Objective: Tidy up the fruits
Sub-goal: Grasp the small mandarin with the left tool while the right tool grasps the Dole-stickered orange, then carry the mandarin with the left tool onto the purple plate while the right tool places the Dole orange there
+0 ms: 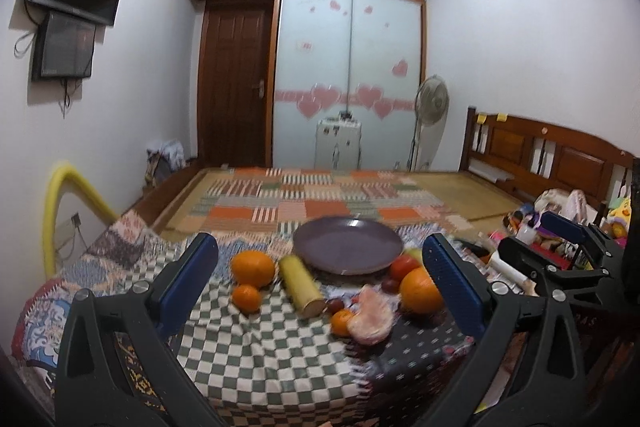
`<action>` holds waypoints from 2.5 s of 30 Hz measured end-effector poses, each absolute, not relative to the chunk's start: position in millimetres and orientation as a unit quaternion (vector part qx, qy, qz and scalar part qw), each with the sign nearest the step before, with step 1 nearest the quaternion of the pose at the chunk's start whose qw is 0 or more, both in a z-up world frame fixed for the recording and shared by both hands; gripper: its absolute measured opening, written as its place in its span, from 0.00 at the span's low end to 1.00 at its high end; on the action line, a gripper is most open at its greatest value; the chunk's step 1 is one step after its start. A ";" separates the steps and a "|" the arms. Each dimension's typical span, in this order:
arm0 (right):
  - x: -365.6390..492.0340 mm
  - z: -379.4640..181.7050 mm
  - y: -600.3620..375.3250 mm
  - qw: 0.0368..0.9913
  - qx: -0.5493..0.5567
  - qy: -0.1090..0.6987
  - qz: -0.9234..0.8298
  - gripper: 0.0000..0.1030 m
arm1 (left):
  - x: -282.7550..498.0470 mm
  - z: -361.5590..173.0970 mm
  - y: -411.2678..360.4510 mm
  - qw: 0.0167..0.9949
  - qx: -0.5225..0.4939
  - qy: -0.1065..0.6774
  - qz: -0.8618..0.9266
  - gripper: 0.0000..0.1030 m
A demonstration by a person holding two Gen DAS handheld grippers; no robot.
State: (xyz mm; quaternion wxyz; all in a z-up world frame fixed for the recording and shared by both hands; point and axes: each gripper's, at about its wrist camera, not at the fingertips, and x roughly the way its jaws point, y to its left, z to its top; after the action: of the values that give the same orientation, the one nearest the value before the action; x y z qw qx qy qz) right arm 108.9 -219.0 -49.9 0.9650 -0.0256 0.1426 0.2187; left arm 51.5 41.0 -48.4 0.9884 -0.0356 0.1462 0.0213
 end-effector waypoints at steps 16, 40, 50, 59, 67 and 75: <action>161.0 -103.5 -209.6 0.939 -0.035 0.255 0.230 0.80 | 122.7 -128.5 86.0 0.956 -0.032 0.288 0.043 0.69; 186.2 -123.0 -189.5 0.924 -0.052 0.281 0.252 0.69 | 188.3 -160.4 116.7 0.929 -0.036 0.365 0.045 0.40; 188.3 -122.7 -192.7 0.923 -0.047 0.285 0.255 0.63 | 198.8 -170.1 120.5 0.924 -0.050 0.377 0.044 0.37; 184.1 -112.6 -200.1 0.923 -0.029 0.284 0.259 0.63 | 176.3 -145.6 111.9 0.933 -0.053 0.354 0.033 0.37; 172.3 -85.4 -208.5 0.934 -0.031 0.248 0.254 0.62 | 156.8 -106.3 91.6 0.947 -0.042 0.317 0.018 0.37; 168.2 -55.6 -212.0 0.946 -0.044 0.203 0.248 0.62 | 148.8 -66.2 71.3 0.962 -0.032 0.270 0.004 0.37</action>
State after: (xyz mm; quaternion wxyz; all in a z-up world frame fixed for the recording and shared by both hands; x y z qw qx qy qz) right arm 168.2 -212.0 -55.6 0.9462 -0.0444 0.2030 0.2482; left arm 148.8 71.3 -66.2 0.9622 -0.0323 0.2703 0.0042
